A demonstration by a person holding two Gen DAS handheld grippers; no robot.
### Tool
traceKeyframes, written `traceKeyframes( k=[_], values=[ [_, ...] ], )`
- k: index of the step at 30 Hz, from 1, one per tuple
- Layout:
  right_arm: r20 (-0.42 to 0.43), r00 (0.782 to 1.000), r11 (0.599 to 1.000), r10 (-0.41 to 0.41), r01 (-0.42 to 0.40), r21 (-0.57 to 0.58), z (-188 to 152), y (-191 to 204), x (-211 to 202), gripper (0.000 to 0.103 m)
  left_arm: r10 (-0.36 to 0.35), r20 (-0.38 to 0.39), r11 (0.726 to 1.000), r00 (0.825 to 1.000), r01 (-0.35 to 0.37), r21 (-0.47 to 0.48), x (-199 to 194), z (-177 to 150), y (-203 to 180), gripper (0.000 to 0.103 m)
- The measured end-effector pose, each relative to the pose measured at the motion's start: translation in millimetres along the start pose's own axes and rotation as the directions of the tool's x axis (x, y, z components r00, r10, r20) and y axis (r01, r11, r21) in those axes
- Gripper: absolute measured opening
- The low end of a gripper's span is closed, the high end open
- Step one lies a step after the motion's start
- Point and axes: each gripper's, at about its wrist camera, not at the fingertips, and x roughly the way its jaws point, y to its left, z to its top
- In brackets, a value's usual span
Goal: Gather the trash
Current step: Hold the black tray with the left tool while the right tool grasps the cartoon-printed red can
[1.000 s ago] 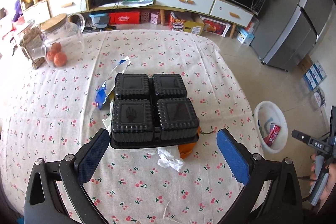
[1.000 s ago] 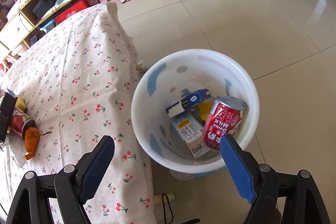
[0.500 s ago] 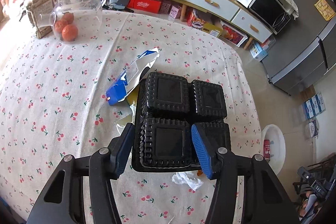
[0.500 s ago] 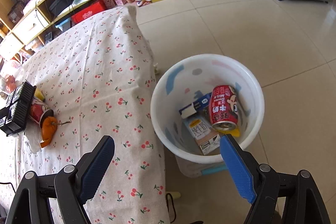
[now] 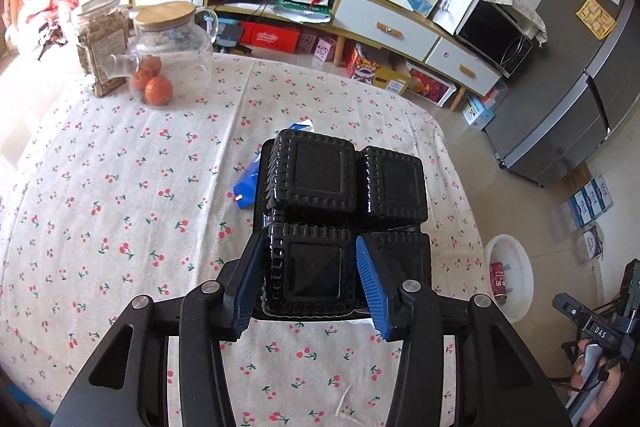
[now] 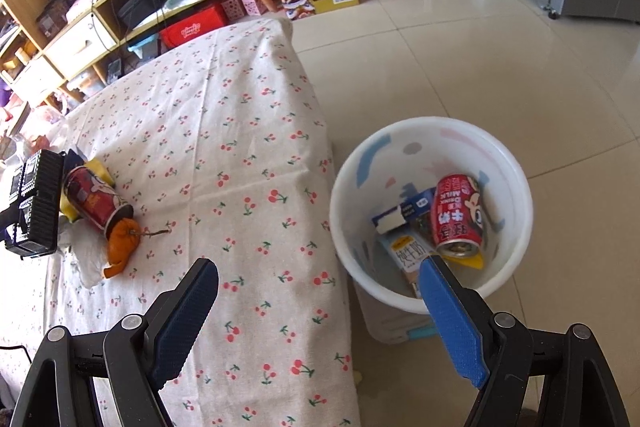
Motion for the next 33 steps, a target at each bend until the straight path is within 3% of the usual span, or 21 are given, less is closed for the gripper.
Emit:
traceKeyframes(
  k=[5, 14, 26, 33],
  values=[
    [-0.026, 0.999, 0.993, 0.047, -0.049, -0.106, -1, 53, 20, 0.086, 0.073, 0.036, 0.997, 0.997, -0.073, -0.007, -27, -10, 38, 0.049],
    [-0.07, 0.993, 0.942, 0.098, -0.116, -0.314, 0, 154, 69, 0.086, 0.184, -0.024, 0.982, 0.983, -0.185, -0.049, -31, -36, 109, 0.049],
    [-0.07, 0.996, 0.873, 0.055, -0.082, -0.481, 5, 228, 135, 0.082, 0.183, -0.029, 0.98, 0.983, -0.184, -0.073, -42, -44, 142, 0.049],
    [-0.066, 0.997, 0.858, 0.036, -0.065, -0.51, 3, 240, 157, 0.069, 0.173, -0.037, 0.98, 0.984, -0.176, -0.092, -42, -43, 148, 0.049]
  ],
)
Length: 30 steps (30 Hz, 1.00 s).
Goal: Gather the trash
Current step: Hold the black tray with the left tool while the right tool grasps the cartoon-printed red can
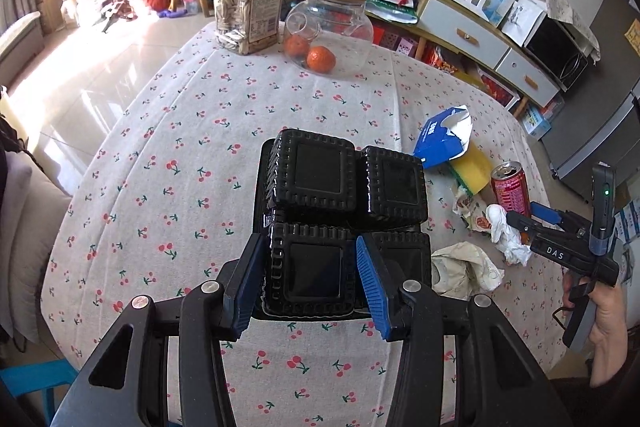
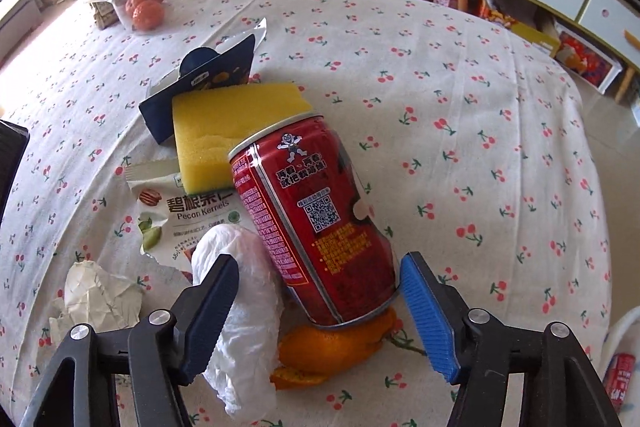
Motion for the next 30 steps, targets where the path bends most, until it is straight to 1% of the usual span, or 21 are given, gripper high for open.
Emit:
traceKeyframes(
  k=[2, 3, 6, 9, 12, 13, 14, 15, 16, 18, 21, 22, 23, 25, 26, 30],
  values=[
    [0.004, 1.0, 1.0, 0.002, -0.002, 0.004, 1, -2, 2, 0.063, 0.001, -0.003, 1.0, 1.0, -0.001, -0.004, 0, -1, 0, 0.049],
    [0.007, 1.0, 1.0, 0.006, -0.006, 0.009, 1, -3, 2, 0.058, 0.0, -0.005, 1.0, 1.0, 0.0, -0.006, 1, -1, 0, 0.049],
    [0.011, 1.0, 1.0, 0.013, -0.013, 0.023, 1, -6, 2, 0.057, -0.001, -0.008, 1.0, 1.0, 0.001, -0.009, 1, 0, -2, 0.049],
    [0.01, 1.0, 0.999, 0.024, -0.024, 0.032, -1, -8, -4, 0.052, -0.007, -0.007, 1.0, 1.0, 0.007, -0.007, 1, 1, -6, 0.049],
    [0.018, 0.999, 0.998, 0.042, -0.043, 0.035, -4, -11, -15, 0.05, -0.016, -0.001, 1.0, 1.0, 0.016, 0.002, 0, 1, -13, 0.049],
    [0.023, 0.999, 0.998, 0.048, -0.049, 0.035, -6, -13, -19, 0.048, -0.019, 0.0, 1.0, 1.0, 0.019, 0.005, 0, 2, -15, 0.049],
    [0.029, 0.998, 0.997, 0.065, -0.065, 0.035, -7, -15, -24, 0.035, -0.023, 0.001, 1.0, 1.0, 0.023, 0.01, 0, 2, -19, 0.049],
    [0.029, 0.997, 0.996, 0.078, -0.08, 0.04, -8, -18, -29, 0.011, -0.027, 0.002, 1.0, 1.0, 0.027, 0.015, 0, 3, -22, 0.049],
    [0.034, 0.996, 0.995, 0.084, -0.086, 0.046, -10, -21, -35, 0.005, -0.032, 0.002, 0.999, 0.999, 0.032, 0.021, 0, 3, -26, 0.049],
    [0.036, 0.997, 0.997, 0.069, -0.071, 0.043, -15, -27, -40, 0.005, -0.041, 0.003, 0.999, 0.999, 0.041, 0.028, 0, 3, -33, 0.049],
    [0.009, 0.996, 0.992, 0.091, -0.091, 0.088, -26, -43, -39, 0.006, -0.055, 0.004, 0.998, 0.998, 0.055, 0.028, 0, 2, -40, 0.049],
    [0.007, 0.995, 0.989, 0.099, -0.099, 0.109, -29, -48, -40, 0.01, -0.056, 0.003, 0.998, 0.998, 0.056, 0.028, 0, 1, -41, 0.049],
    [0.001, 0.994, 0.986, 0.105, -0.104, 0.127, -30, -52, -40, 0.014, -0.056, 0.002, 0.998, 0.998, 0.056, 0.029, 1, 1, -42, 0.049],
    [0.009, 0.994, 0.982, 0.112, -0.112, 0.155, -31, -57, -43, 0.05, -0.051, -0.003, 0.998, 0.999, 0.051, 0.03, 3, 2, -42, 0.049],
    [0.021, 0.994, 0.981, 0.109, -0.111, 0.16, -30, -58, -44, 0.054, -0.049, -0.005, 0.998, 0.999, 0.049, 0.028, 5, 2, -42, 0.049],
    [0.037, 0.992, 0.979, 0.12, -0.124, 0.16, -18, -52, -37, 0.054, -0.049, -0.012, 0.999, 0.999, 0.05, 0.018, 8, 4, -41, 0.049]
  ],
)
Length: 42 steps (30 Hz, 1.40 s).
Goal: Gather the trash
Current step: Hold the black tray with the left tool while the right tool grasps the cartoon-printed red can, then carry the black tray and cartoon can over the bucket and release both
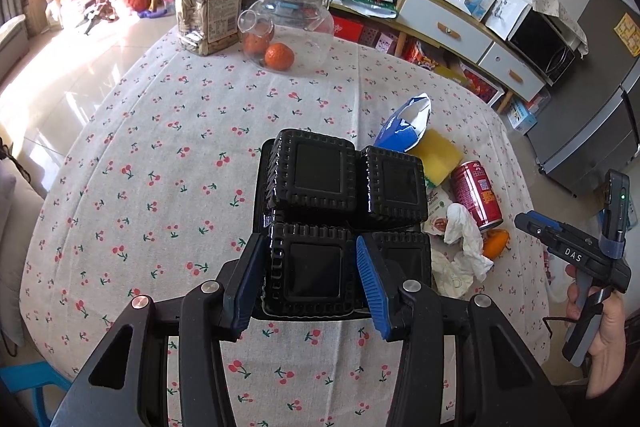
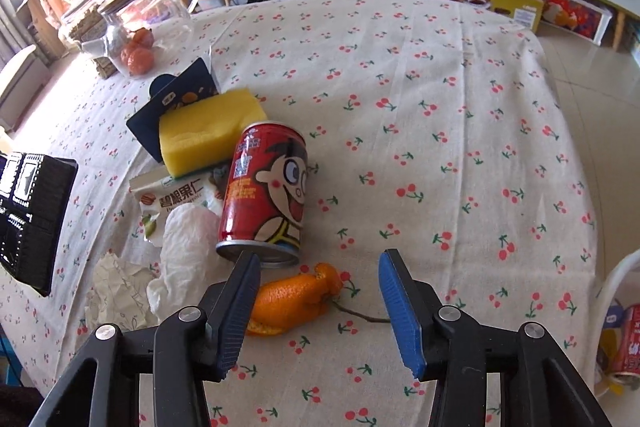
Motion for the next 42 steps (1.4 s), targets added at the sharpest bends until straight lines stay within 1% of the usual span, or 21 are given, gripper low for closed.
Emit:
traceKeyframes(
  k=[4, 8, 10, 12, 14, 20, 23, 27, 35, 42],
  values=[
    [-0.018, 1.0, 1.0, 0.02, -0.02, 0.002, 10, 10, 25, 0.054, 0.002, 0.002, 1.0, 1.0, -0.002, -0.005, 1, 2, 1, 0.049],
    [-0.031, 0.997, 0.998, 0.065, -0.064, 0.012, 16, 21, 50, 0.055, 0.014, -0.005, 1.0, 1.0, -0.014, -0.008, 4, 5, 3, 0.049],
    [-0.047, 0.997, 0.998, 0.067, -0.067, 0.014, 16, 25, 62, 0.058, 0.017, -0.007, 1.0, 1.0, -0.017, -0.011, 5, 6, 2, 0.049],
    [-0.044, 0.997, 0.998, 0.069, -0.068, 0.017, 15, 26, 67, 0.056, 0.017, -0.007, 1.0, 1.0, -0.017, -0.01, 5, 7, 1, 0.049],
    [-0.039, 0.996, 0.996, 0.08, -0.079, 0.037, 17, 23, 62, 0.056, 0.014, -0.004, 1.0, 1.0, -0.014, -0.005, 5, 8, -4, 0.049],
    [0.026, 0.997, 0.996, 0.078, -0.079, 0.033, 14, 9, 18, 0.055, -0.023, 0.013, 0.999, 1.0, 0.023, 0.028, 1, 8, -33, 0.049],
    [0.056, 0.997, 0.997, 0.054, -0.056, 0.048, 9, -6, -9, 0.055, -0.052, 0.015, 0.997, 0.999, 0.051, 0.058, 0, 7, -56, 0.049],
    [0.078, 0.997, 0.996, 0.008, -0.016, 0.093, -3, -37, -42, 0.055, -0.088, 0.012, 0.99, 0.996, 0.086, 0.108, 2, 4, -93, 0.049],
    [0.079, 0.993, 0.98, -0.083, 0.067, 0.187, -33, -99, -93, 0.055, -0.136, -0.016, 0.971, 0.991, 0.136, 0.198, 15, -5, -164, 0.049],
    [0.065, 0.987, 0.955, -0.149, 0.127, 0.269, -67, -147, -132, 0.056, -0.183, -0.051, 0.947, 0.982, 0.19, 0.259, 33, -14, -232, 0.049]
  ],
)
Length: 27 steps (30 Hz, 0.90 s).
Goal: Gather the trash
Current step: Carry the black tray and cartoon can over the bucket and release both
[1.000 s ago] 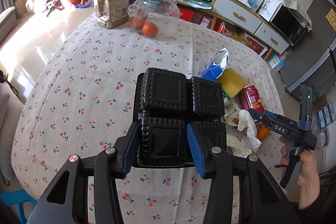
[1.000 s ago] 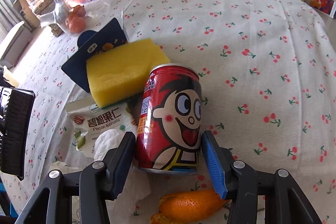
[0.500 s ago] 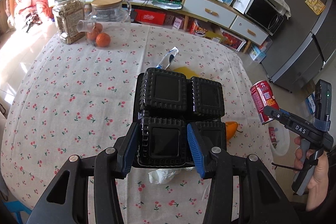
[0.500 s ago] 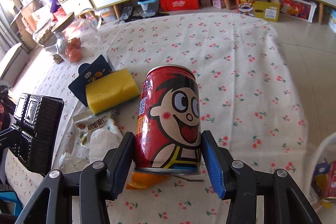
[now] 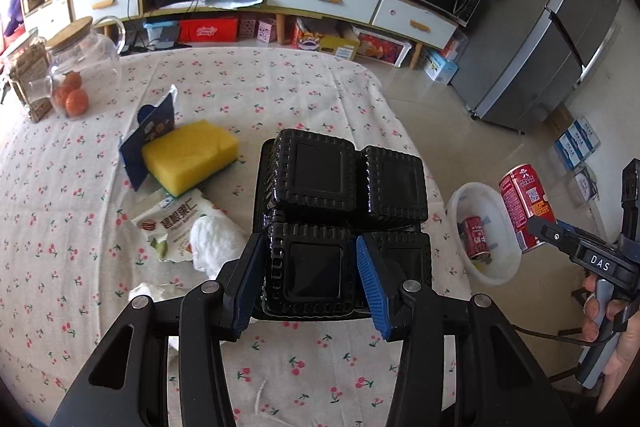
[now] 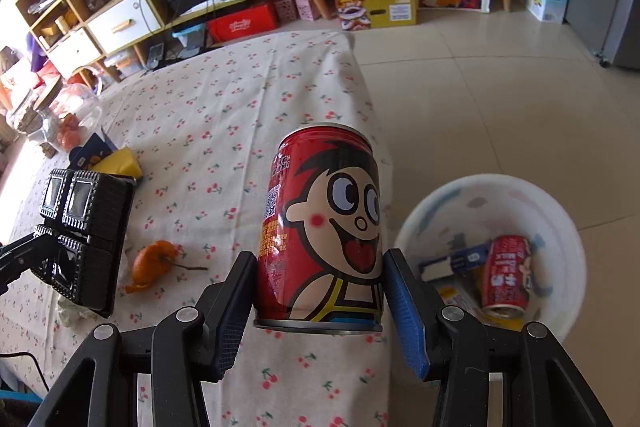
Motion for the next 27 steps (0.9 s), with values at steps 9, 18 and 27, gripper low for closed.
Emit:
traceKeyframes(
  k=[9, 18, 27],
  values=[
    [0.006, 0.999, 0.988, -0.04, 0.039, 0.151, -20, -80, -37, 0.056, -0.041, -0.041, 0.988, 0.998, 0.047, 0.145, 45, 5, -98, 0.049],
    [-0.019, 0.997, 0.968, -0.076, 0.079, 0.239, -38, -133, -53, 0.056, -0.03, -0.071, 0.964, 0.997, 0.048, 0.263, 94, 0, -176, 0.05],
    [-0.017, 0.996, 0.958, -0.085, 0.086, 0.272, -45, -148, -60, 0.056, -0.052, -0.012, 0.94, 0.999, 0.053, 0.337, 108, -5, -204, 0.073]
  ],
)
